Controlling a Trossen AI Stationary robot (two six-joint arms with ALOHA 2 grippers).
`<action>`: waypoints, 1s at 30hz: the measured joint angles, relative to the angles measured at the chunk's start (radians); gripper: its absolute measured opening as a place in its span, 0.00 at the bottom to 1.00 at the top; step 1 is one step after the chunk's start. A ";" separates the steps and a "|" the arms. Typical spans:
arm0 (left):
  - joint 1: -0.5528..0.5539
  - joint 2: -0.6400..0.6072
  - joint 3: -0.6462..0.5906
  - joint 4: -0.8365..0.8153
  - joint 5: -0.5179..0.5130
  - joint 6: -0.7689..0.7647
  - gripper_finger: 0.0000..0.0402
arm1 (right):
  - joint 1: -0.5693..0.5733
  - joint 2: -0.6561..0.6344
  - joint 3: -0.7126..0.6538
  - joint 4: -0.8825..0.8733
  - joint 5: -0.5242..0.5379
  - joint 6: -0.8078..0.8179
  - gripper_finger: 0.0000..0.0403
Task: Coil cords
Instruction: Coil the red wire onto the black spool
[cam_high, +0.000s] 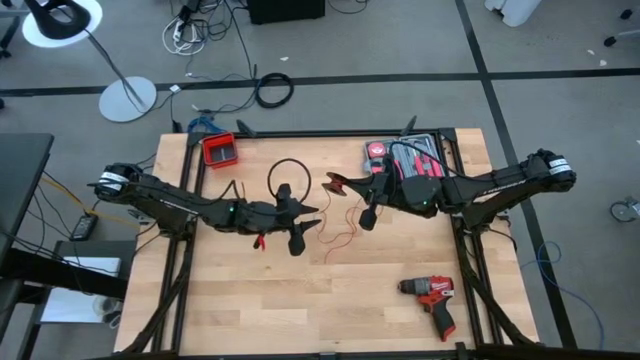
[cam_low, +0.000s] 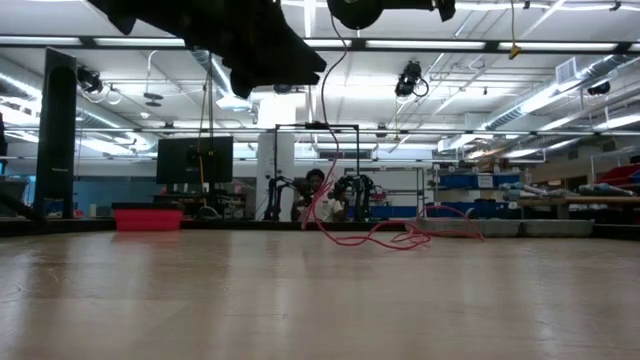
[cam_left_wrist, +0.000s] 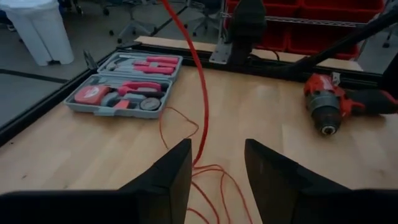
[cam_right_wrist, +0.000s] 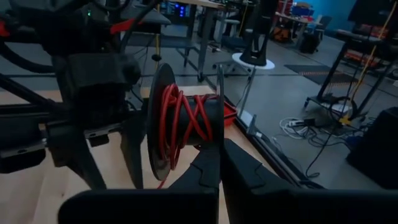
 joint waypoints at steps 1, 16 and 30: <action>0.000 0.000 0.000 -0.003 -0.009 0.001 0.38 | 0.000 0.000 0.000 0.000 0.000 0.000 0.00; 0.000 0.000 0.000 -0.004 -0.043 0.008 0.38 | 0.004 0.001 0.000 0.026 -0.017 -0.003 0.00; 0.000 -0.001 0.009 0.023 -0.037 -0.028 0.37 | 0.004 0.001 0.000 0.129 -0.049 -0.045 0.00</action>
